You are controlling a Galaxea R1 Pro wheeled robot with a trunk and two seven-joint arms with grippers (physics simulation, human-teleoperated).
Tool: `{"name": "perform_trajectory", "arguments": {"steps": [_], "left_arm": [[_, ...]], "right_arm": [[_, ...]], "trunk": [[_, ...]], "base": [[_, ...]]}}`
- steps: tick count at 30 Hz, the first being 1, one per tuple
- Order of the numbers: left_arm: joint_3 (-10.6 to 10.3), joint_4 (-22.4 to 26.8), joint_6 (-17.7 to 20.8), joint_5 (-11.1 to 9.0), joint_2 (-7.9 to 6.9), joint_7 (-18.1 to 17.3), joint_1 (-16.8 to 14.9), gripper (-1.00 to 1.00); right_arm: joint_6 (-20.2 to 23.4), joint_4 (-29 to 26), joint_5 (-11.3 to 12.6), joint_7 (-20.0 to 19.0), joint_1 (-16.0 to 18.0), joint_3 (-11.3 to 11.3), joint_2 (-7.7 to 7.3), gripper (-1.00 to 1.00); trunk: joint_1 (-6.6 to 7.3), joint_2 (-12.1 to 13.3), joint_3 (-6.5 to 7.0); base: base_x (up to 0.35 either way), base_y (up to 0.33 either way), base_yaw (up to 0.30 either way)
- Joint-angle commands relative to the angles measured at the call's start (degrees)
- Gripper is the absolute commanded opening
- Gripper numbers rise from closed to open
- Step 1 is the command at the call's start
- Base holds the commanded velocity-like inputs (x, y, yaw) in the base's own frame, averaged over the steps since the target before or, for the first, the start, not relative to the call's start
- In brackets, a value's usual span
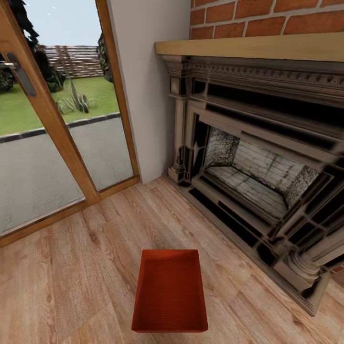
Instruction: Move the two storage containers from the living room to the garage. In the garage, place one container on the floor and stack the other container on top of it (either order is fine).
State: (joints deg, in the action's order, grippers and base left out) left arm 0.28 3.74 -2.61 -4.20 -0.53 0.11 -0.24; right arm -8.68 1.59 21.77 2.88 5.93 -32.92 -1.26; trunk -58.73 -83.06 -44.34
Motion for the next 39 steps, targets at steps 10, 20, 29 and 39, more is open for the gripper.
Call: {"name": "perform_trajectory", "arguments": {"steps": [10,20,29,39], "left_arm": [[0.0,0.0,-0.2,-0.4,0.0,0.0,0.0,1.0],[0.0,0.0,-0.2,-0.4,0.0,0.0,0.0,1.0],[0.2,0.0,-0.2,-0.7,0.21,0.0,0.0,1.0],[0.3,5.3,-0.1,-0.8,0.2,0.0,0.0,1.0]], "right_arm": [[-0.3,0.2,0.4,0.0,0.1,-0.5,0.02,1.0],[-0.4,0.2,0.0,-0.1,0.1,-0.7,0.12,1.0],[-0.4,0.2,-0.3,-0.1,0.1,-0.7,0.3,1.0],[0.2,0.2,0.5,-0.2,0.1,-0.9,0.55,1.0]], "trunk": [[0.0,0.0,-0.04],[0.0,0.0,-0.04],[0.0,0.0,-0.04],[0.0,0.0,-0.04]], "base": [[0.0,0.0,0.0],[0.0,0.0,0.0],[0.0,0.0,0.0],[0.0,0.0,0.0]]}}
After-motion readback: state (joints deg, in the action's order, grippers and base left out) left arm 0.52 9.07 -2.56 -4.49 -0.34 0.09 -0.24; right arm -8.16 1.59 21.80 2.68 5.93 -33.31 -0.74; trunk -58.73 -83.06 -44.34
